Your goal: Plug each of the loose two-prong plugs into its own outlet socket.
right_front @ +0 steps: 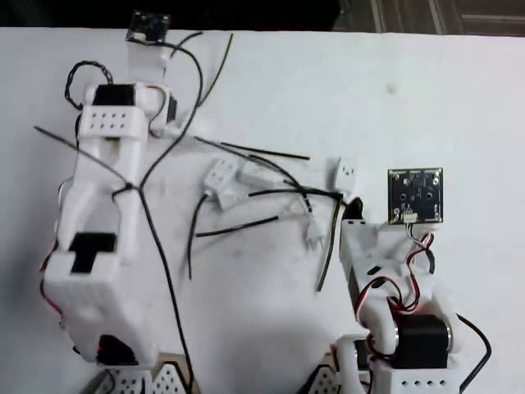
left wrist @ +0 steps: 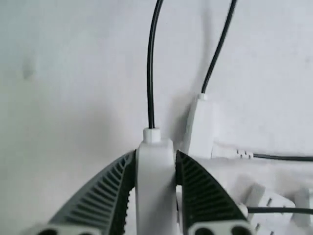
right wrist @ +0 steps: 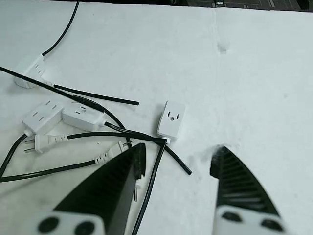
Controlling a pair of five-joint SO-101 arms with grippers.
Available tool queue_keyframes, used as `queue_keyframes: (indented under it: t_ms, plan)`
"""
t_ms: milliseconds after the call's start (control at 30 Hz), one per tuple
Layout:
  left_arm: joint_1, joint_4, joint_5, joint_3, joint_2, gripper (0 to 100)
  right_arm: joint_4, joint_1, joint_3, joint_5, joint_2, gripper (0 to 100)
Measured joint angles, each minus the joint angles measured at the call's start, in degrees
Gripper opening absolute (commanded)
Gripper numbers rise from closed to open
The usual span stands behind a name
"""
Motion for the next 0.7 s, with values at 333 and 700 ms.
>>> queue_keyframes:
  t_ms: [333,700]
  plan:
    - [-1.76,0.09,7.03,-18.73,20.57,7,0.0,-3.25,1.93,0.0,0.09,21.1]
    - [-2.11,21.71,11.69,-38.42,22.15,29,0.0,-3.43,1.93,0.0,0.09,21.1]
